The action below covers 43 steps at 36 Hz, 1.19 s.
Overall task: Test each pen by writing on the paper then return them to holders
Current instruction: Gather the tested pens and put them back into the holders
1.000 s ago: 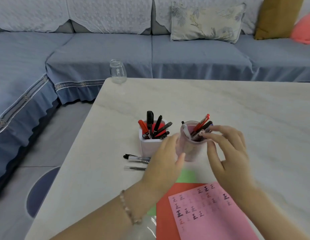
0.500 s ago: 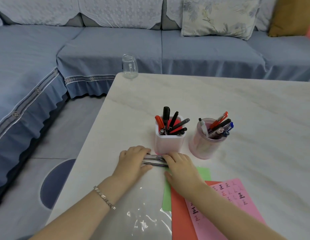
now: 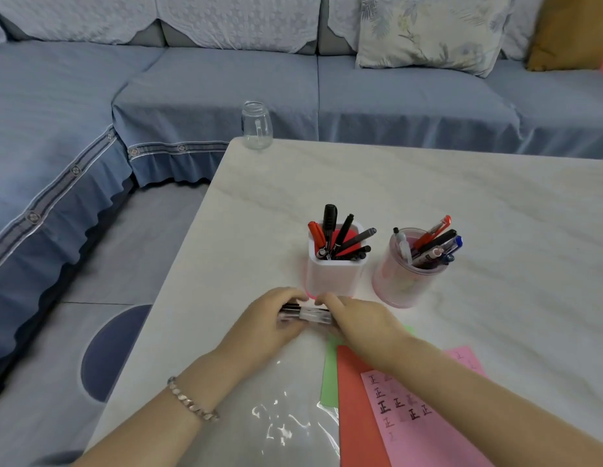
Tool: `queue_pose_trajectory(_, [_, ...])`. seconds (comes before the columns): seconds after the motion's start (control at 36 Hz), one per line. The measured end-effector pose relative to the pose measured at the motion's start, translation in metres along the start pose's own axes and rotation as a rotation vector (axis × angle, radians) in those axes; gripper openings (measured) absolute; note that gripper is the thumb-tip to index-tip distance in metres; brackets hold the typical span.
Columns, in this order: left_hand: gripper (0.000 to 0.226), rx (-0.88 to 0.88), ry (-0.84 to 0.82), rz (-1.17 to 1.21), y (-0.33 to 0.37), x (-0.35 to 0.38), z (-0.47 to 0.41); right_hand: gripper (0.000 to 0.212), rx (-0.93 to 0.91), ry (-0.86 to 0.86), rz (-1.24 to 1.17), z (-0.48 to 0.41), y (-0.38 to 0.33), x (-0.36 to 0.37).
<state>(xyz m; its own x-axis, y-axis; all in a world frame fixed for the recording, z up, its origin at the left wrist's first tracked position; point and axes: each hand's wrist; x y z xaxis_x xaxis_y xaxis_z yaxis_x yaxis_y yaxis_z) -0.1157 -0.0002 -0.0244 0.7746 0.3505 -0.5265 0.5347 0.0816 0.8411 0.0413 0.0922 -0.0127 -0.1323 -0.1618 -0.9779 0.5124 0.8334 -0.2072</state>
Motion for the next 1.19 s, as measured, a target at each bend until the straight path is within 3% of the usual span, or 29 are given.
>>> queue_pose_trajectory(0.06, [0.037, -0.132, 0.060, 0.296, 0.017, -0.006, -0.001, 0.035, 0.033, 0.004, -0.209, 0.011, -0.002, -0.017])
queue_pose_trajectory(0.14, [0.025, -0.325, 0.050, 0.825, 0.041, -0.011, 0.000, 0.008, 0.133, 0.085, -0.597, 0.026, -0.005, -0.038])
queue_pose_trajectory(0.22, [0.017, -0.391, -0.007, 0.959, 0.063, -0.004, 0.004, 0.015, 0.249, 0.086, -0.845, 0.039, -0.002, -0.047])
queue_pose_trajectory(0.36, [0.017, -0.300, 0.034, 0.814, 0.088, 0.018, 0.009, 0.018, 0.314, 0.119, -0.888, 0.056, -0.001, -0.052])
queue_pose_trajectory(0.44, [0.002, -0.243, 0.058, 0.752, 0.100, 0.024, 0.009, 0.032, 0.315, 0.295, -0.712, 0.062, 0.005, -0.052])
queue_pose_trajectory(0.5, [0.008, -0.194, 0.068, 0.743, 0.109, 0.027, 0.010, 0.040, 0.312, 0.404, -0.643, 0.064, 0.007, -0.055])
queue_pose_trajectory(0.56, [0.017, -0.132, 0.110, 0.724, 0.116, 0.030, 0.011, 0.033, 0.375, 0.501, -0.641, 0.066, 0.010, -0.060])
queue_pose_trajectory(0.61, [0.016, -0.023, 0.203, 0.684, 0.122, 0.029, 0.010, 0.021, 0.436, 0.574, -0.615, 0.068, 0.017, -0.065])
queue_pose_trajectory(0.72, [0.020, 0.282, 0.464, 0.516, 0.132, 0.014, -0.006, 0.025, 0.570, 0.612, -0.542, 0.072, 0.036, -0.075])
queue_pose_trajectory(0.81, [0.032, 0.408, 0.590, 0.290, 0.135, 0.001, -0.025, 0.030, 0.597, 0.648, -0.591, 0.076, 0.041, -0.086])
queue_pose_trajectory(0.92, [0.029, 0.275, 0.486, 0.035, 0.117, 0.002, -0.048, 0.009, 0.588, 0.741, -0.793, 0.079, 0.036, -0.099])
queue_pose_trajectory(1.06, [0.017, 0.162, 0.221, -0.355, 0.077, 0.016, -0.062, 0.017, 0.569, 0.822, -0.820, 0.082, 0.031, -0.109])
queue_pose_trajectory(1.14, [0.024, 0.141, 0.159, -0.514, 0.069, 0.020, -0.064, 0.017, 0.565, 0.870, -0.839, 0.079, 0.035, -0.112])
queue_pose_trajectory(1.19, [0.029, 0.218, 0.173, -0.584, 0.070, 0.023, -0.066, 0.022, 0.570, 0.900, -0.866, 0.074, 0.039, -0.116])
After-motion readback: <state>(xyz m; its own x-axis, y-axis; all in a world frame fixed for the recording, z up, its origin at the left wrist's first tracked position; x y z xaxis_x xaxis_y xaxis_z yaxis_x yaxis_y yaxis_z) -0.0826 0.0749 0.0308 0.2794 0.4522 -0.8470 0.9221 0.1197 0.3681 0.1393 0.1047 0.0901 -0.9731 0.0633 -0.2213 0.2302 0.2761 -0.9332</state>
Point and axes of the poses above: each hand's wrist, its own z-axis away from the middle knuckle, its own x-axis out of the palm, y = z × x, and after that the axes turned 8 degrees about y, right-handed
